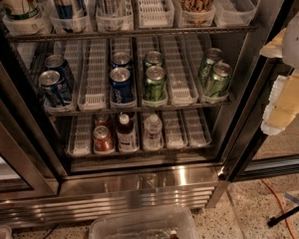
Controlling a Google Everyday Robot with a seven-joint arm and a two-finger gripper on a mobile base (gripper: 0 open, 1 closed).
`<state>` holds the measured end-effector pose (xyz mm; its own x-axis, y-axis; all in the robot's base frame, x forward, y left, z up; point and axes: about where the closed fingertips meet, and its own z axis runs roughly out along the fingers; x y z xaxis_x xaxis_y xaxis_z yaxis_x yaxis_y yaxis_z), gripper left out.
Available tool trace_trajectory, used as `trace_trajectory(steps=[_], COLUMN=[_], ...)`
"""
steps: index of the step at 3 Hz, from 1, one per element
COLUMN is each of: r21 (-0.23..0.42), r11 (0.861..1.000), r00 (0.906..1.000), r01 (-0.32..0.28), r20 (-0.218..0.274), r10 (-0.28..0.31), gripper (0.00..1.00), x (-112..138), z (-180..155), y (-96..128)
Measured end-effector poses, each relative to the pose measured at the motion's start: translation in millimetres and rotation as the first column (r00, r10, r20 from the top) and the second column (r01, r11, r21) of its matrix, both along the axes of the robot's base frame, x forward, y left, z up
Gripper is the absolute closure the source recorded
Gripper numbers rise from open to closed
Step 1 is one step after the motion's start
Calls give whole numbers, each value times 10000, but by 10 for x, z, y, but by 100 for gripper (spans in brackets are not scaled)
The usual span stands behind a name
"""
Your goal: Pick redbull can from top shelf of fridge
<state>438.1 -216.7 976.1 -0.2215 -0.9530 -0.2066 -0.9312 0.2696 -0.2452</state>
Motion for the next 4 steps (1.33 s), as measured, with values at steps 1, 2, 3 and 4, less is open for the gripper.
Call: trace_trajectory(steps=[1,2,3,4], r21=[0,548,1720,3309], r11=[10000,9985,9850,9436], r00=[10000,10000,9998,9991], r01=[0,-56,-93,-73], r20=[0,73,191,413], r10=[0,52,61,-68], gripper=[0,0,0,0], x=[0,-11,-18,-41], z=[0,10,-9,1], y=[0,115,338,642])
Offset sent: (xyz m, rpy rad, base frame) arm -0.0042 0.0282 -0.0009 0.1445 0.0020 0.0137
